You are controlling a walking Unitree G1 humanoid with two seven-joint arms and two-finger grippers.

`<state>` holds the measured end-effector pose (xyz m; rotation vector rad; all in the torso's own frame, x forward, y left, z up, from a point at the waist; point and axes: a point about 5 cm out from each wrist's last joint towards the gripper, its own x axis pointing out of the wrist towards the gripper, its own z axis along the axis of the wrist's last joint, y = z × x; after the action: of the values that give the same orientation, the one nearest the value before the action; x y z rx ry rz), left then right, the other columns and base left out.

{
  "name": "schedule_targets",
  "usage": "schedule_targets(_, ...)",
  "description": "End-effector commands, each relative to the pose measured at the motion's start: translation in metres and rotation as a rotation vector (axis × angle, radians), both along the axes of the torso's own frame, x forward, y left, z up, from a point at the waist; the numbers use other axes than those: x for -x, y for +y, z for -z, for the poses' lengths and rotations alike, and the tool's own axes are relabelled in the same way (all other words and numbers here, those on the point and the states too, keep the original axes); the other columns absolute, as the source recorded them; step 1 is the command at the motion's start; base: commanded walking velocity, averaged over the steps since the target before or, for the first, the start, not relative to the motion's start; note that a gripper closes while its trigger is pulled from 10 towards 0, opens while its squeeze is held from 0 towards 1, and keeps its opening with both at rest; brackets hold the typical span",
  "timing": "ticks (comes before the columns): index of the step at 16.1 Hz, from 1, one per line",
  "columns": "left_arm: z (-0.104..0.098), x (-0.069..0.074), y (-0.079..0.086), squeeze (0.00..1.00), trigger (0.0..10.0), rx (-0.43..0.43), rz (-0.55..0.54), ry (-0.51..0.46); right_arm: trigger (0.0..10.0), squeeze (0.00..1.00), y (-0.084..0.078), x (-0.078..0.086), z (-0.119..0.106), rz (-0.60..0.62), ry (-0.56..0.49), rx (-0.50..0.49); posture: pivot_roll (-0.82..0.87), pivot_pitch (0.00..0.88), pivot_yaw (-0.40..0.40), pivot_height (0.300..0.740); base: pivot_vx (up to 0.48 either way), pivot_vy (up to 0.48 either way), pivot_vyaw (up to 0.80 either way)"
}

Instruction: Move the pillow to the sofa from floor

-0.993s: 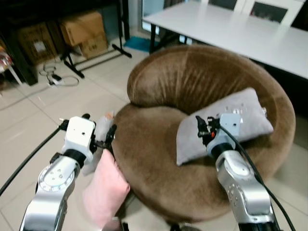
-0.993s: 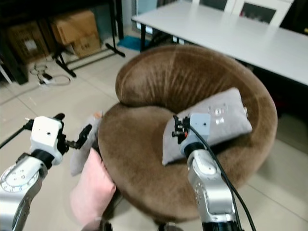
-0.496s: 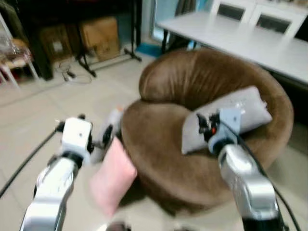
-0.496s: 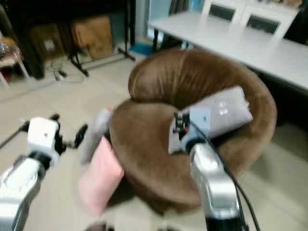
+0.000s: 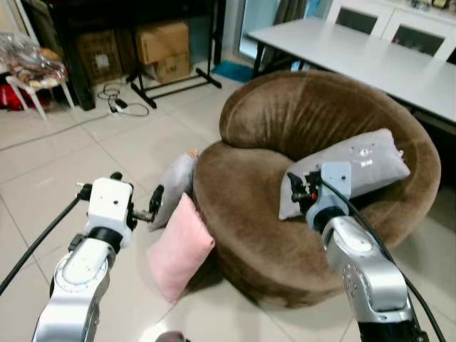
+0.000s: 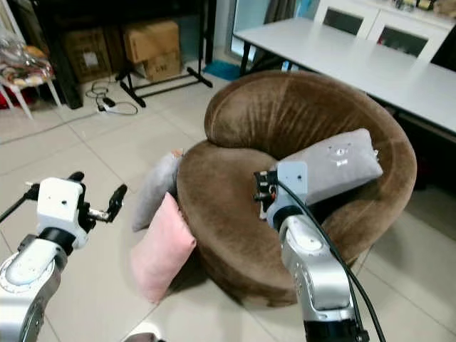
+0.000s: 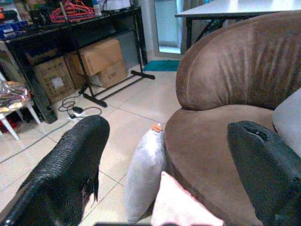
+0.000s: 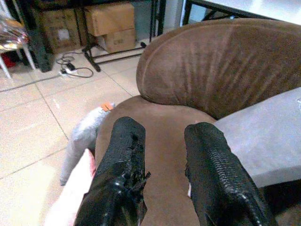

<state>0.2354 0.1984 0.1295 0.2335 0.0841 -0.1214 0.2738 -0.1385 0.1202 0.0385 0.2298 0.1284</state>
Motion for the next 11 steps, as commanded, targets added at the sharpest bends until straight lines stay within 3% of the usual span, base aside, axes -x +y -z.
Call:
schedule_targets(1, -0.0025, -0.0015, -0.0013, 0.0, 10.0, 0.006, -0.002, -0.008, 10.0, 0.0, -0.0022, -0.001, -0.0026, 0.01, 0.0, 0.012, 0.04, 0.0, -0.077, 0.74, 0.0, 0.375, 0.0)
schedule_targets(11, -0.0028, -0.0019, -0.0007, 0.0, 10.0, 0.003, -0.003, -0.005, 10.0, 0.0, 0.0017, -0.0005, -0.0042, 0.008, 0.002, -0.028, 0.05, 0.0, -0.075, 0.74, 0.0, 0.382, 0.0)
